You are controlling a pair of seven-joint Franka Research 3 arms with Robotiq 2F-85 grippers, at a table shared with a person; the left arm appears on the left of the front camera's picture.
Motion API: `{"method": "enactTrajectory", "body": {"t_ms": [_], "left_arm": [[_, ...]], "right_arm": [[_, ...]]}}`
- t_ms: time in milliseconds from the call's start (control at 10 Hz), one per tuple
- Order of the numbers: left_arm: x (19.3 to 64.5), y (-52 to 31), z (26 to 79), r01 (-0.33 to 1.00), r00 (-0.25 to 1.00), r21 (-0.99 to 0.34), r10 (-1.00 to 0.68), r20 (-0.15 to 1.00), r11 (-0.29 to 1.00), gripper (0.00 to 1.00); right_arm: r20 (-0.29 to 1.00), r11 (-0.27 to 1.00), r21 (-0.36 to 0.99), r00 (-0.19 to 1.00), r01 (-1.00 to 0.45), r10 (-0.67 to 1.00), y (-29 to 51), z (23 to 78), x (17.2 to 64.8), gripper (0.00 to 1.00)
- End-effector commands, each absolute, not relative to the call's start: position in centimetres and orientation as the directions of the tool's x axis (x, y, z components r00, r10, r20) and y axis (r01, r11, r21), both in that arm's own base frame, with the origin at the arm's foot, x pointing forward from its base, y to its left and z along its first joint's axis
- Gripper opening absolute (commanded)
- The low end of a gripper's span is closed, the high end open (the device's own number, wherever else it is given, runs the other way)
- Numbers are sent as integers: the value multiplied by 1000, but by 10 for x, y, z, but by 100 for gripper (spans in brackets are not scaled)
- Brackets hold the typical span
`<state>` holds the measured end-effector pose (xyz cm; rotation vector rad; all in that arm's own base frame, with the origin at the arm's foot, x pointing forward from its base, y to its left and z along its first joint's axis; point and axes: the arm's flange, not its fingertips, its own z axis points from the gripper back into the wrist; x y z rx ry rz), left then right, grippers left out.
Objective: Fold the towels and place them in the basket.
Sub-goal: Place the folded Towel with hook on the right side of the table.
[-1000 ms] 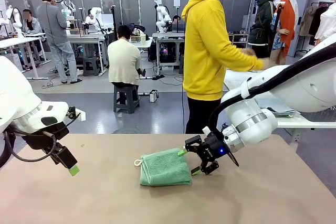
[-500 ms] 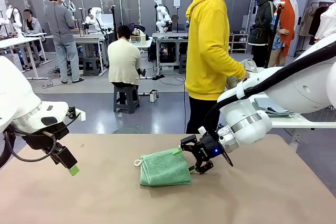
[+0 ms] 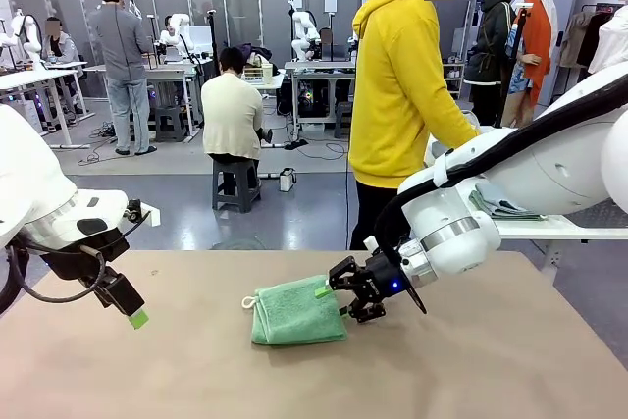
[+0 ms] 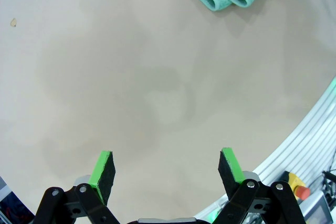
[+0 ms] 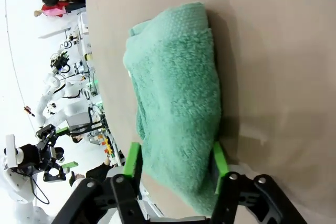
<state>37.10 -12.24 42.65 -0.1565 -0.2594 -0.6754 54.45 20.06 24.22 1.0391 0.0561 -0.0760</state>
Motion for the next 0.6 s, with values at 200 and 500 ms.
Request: {"method": "enactTrajectory", "body": {"t_ms": [200,500], "left_arm": [[371,-122,425,632,752,-49,-596,282,774,100],[371,-122,425,632,752,-49,-596,282,774,100]], "right_arm": [[22,532,846,996,29,-88,205,242,531,3],[14,526,850,996,32,-84,204,239,526,0]]}}
